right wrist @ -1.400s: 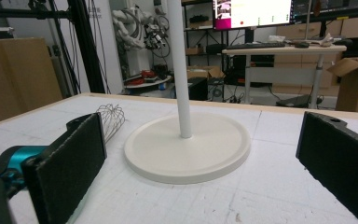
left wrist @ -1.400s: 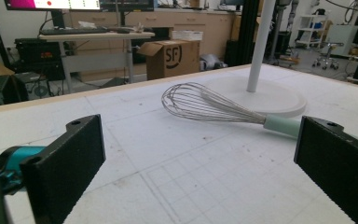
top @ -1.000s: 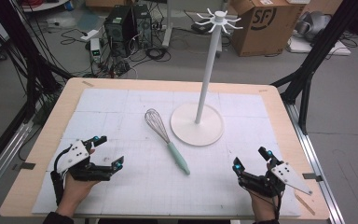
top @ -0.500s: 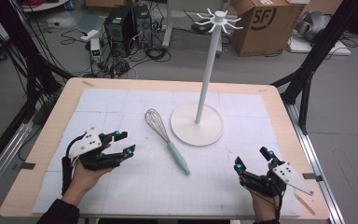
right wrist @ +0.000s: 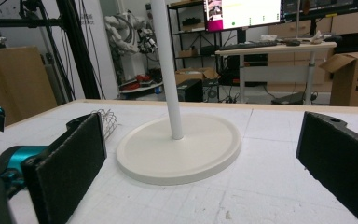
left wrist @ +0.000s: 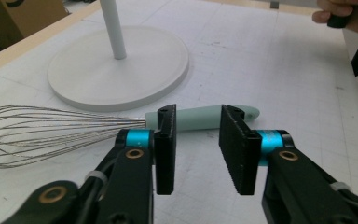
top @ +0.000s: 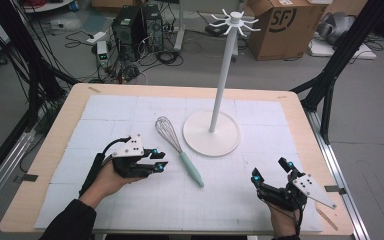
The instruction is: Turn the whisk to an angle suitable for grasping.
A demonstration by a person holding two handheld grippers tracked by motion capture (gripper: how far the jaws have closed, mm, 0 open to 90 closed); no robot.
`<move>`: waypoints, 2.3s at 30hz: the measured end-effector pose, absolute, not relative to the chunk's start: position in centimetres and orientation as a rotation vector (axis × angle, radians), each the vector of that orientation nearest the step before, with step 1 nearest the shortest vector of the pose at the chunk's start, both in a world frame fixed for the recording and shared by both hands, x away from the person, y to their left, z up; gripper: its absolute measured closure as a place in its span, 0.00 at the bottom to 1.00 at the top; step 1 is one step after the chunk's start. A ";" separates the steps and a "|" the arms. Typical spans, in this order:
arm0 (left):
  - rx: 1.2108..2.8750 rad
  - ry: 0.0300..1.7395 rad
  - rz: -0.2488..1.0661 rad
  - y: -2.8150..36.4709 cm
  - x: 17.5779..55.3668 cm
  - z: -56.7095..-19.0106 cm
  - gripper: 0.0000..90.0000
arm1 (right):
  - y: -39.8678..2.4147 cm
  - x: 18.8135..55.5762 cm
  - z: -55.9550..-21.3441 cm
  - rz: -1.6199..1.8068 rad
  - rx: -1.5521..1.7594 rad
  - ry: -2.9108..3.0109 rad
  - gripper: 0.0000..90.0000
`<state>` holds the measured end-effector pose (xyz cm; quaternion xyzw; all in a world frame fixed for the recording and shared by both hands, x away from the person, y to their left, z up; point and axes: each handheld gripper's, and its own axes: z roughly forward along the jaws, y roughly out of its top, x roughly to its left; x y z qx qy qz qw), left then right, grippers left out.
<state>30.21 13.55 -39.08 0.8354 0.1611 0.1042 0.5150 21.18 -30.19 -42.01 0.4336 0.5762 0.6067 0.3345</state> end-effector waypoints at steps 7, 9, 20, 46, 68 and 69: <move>2.112 0.288 0.211 12.0 30.8 -38.8 0.91 | -30.3 21.3 -42.1 1.580 1.135 1.502 0.00; 2.135 0.273 0.195 11.5 31.0 -39.0 0.93 | -30.3 21.2 -42.0 1.583 1.144 1.494 0.00; 2.332 0.110 0.169 8.3 32.3 -39.8 1.00 | -30.5 21.3 -42.1 1.590 1.144 1.490 0.00; 2.492 -0.004 0.041 2.5 32.4 -43.5 1.00 | -30.6 21.8 -41.9 1.632 1.164 1.453 0.00; 2.511 0.034 0.070 -1.7 33.4 -43.3 1.00 | -31.1 21.7 -41.8 1.636 1.178 1.429 0.00; 2.517 0.035 0.067 -2.1 33.5 -43.3 1.00 | -31.2 21.7 -41.8 1.636 1.182 1.425 0.00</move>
